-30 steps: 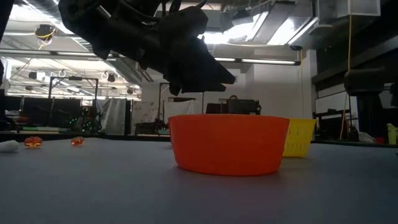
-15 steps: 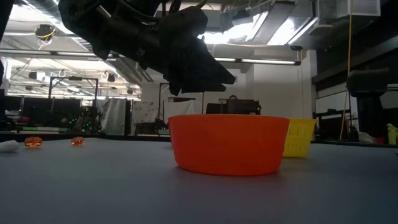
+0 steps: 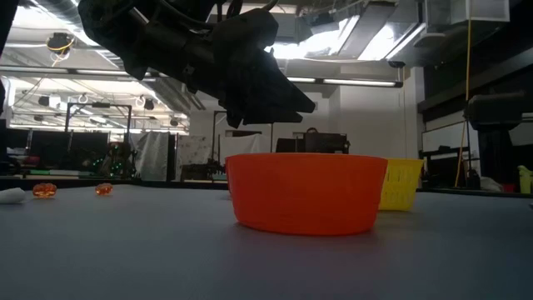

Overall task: Sort Halloween decoration
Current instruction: Put the purple spider toy into the orange bin

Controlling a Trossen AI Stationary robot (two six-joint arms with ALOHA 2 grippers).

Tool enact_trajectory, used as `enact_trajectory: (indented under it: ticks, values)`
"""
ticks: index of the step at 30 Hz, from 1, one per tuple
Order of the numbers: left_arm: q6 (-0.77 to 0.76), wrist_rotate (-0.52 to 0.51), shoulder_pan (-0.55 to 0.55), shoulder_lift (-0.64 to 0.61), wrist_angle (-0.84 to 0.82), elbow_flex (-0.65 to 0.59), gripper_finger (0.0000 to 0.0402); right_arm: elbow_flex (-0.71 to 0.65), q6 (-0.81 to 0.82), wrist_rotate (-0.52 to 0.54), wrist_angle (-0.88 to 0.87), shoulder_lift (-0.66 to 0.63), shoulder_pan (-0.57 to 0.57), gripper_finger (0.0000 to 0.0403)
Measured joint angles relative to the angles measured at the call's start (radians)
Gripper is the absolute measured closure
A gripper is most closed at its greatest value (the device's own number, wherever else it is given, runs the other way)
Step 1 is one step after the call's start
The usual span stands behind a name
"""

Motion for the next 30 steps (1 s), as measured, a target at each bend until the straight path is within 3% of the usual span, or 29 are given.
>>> enact_trajectory:
  ticks: [8,18,30]
  values:
    - [0.0,0.0,0.0,0.0,0.0,0.0,0.0222,0.0,0.0,-0.002,0.0,0.0,0.0,0.0356]
    - [0.0,0.0,0.0,0.0,0.0,0.0,0.0222,0.0,0.0,-0.01,0.0,0.0,-0.001,0.0399]
    - [0.0,0.0,0.0,0.0,0.0,0.0,0.0222,0.039,0.0,0.013,0.008,0.006,-0.002,0.0401]
